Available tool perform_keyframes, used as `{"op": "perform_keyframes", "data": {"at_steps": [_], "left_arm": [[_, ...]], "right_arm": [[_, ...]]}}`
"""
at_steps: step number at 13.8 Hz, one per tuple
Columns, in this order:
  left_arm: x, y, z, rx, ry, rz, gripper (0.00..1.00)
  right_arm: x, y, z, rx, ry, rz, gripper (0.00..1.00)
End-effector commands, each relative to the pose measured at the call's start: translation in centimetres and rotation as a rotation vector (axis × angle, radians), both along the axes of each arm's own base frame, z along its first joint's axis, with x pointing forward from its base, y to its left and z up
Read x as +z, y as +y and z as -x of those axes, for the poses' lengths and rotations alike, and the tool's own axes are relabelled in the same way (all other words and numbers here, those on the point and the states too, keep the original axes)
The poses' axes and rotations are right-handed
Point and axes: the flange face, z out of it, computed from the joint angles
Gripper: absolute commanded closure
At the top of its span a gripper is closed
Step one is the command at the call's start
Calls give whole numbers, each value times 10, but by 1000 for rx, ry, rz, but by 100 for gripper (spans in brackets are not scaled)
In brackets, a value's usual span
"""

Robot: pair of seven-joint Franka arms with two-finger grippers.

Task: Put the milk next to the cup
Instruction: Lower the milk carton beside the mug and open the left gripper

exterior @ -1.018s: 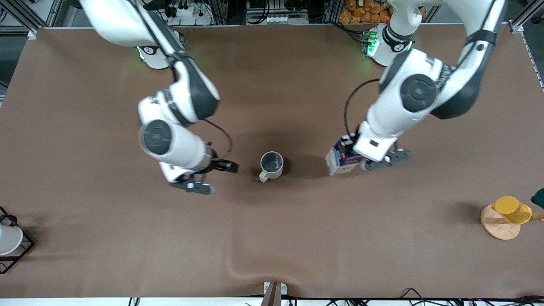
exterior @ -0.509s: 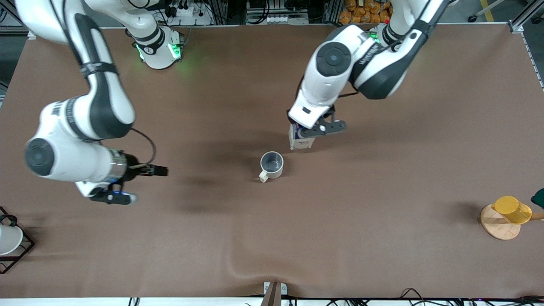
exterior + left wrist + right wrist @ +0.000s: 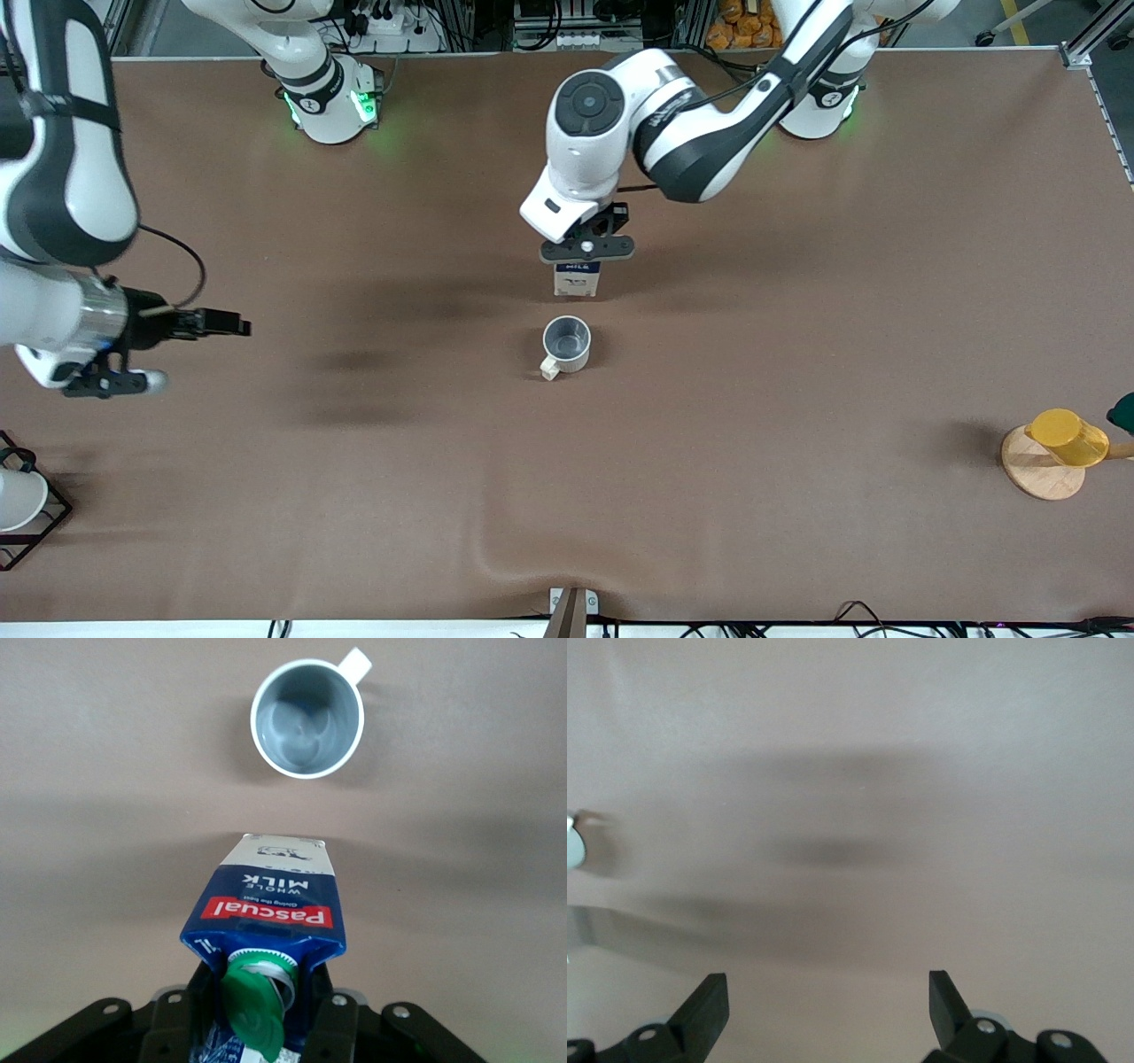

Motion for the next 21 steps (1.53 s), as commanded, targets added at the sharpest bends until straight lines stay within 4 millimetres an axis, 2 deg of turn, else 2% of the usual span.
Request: {"op": "perform_keyframes", "data": {"at_steps": [1, 4, 7, 9, 11, 14, 15, 17, 18, 19, 20, 21], "left_arm": [[-7, -9, -12, -4, -33, -19, 57], [-16, -11, -24, 34, -38, -25, 58], [-22, -15, -28, 49, -32, -20, 58], [-26, -15, -31, 65, -33, -27, 58], [-31, -14, -32, 69, -39, -42, 57], [-36, -13, -37, 78, -40, -43, 57], [-41, -13, -37, 78, -33, -47, 54], [-41, -14, -41, 83, -34, -37, 49], [-42, -17, -38, 77, -34, -39, 44], [-42, -19, -35, 72, -34, -40, 18], [-41, -19, -35, 70, -35, -39, 0], [-38, -20, -34, 69, -39, -36, 0]], "right_arm": [[47, -4, 40, 68, -59, 86, 0], [91, -5, 71, 81, -116, 140, 0], [117, -7, 86, 61, -127, 144, 0], [130, -11, 95, 46, -132, 144, 0], [136, -24, 100, -41, -106, 139, 0], [149, -25, 103, -64, -99, 141, 0], [160, -25, 102, -57, -121, 143, 0], [167, -24, 101, -55, -132, 147, 0], [171, -24, 99, -69, -138, 152, 0], [173, -26, 99, -83, -140, 152, 0], [173, -26, 100, -82, -127, 154, 0], [175, -28, 101, -83, -125, 159, 0]]}}
